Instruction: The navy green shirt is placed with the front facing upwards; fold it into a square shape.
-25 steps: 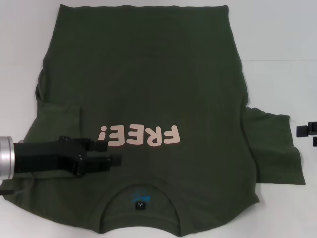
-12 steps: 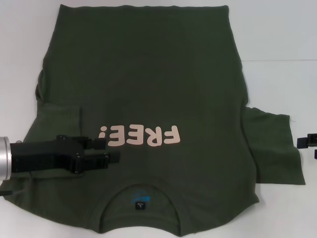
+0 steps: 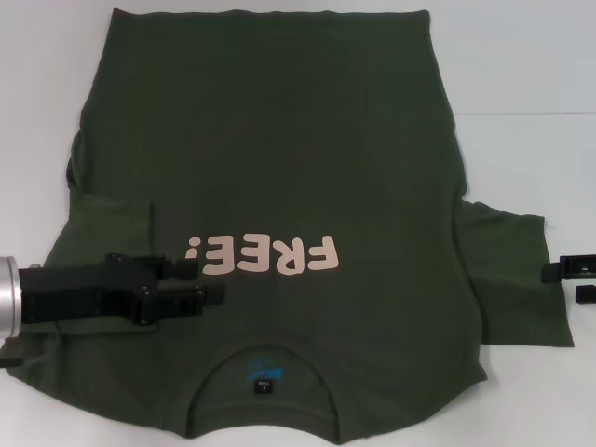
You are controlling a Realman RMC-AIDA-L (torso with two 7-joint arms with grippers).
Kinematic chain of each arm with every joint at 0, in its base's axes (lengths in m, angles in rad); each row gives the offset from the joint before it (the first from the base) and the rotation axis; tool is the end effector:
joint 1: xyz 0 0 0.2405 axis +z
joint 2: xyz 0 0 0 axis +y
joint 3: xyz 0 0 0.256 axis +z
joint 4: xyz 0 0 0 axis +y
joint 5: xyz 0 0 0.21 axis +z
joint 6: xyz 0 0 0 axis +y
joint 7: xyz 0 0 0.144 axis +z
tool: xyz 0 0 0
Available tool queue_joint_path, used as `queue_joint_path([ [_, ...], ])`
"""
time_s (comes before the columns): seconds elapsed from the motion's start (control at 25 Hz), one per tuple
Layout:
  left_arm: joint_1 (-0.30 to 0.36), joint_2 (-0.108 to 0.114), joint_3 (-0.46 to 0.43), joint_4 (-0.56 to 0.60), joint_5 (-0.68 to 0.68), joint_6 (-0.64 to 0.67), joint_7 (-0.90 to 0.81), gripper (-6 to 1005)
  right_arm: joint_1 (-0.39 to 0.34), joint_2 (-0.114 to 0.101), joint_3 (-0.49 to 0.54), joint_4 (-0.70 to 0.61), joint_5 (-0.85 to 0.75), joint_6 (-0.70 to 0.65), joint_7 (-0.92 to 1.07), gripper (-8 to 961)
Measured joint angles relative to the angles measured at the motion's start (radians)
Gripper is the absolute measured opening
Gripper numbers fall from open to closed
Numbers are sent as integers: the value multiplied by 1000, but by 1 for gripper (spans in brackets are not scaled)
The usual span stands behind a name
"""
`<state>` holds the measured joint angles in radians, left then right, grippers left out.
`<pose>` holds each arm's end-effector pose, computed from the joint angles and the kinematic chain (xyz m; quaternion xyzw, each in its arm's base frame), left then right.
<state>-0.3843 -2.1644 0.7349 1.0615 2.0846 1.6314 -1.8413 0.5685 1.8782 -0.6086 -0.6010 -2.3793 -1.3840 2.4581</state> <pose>-0.2600 0.3075 0.0252 -0.9069 -0.3470 -0.2015 0.1283 0.3467 0.3502 0.0719 -0.6978 0.6856 0.1069 0.1778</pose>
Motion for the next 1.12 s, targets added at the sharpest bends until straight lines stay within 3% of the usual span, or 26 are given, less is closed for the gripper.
queue_joint_path([
  [0.4, 4, 0, 0, -2, 0, -6, 0, 658, 26, 22, -7, 13, 0, 34, -2, 767],
  [1.12, 5, 0, -24, -2, -1, -16, 2, 657, 56, 22, -25, 35, -1, 51, -2, 706],
])
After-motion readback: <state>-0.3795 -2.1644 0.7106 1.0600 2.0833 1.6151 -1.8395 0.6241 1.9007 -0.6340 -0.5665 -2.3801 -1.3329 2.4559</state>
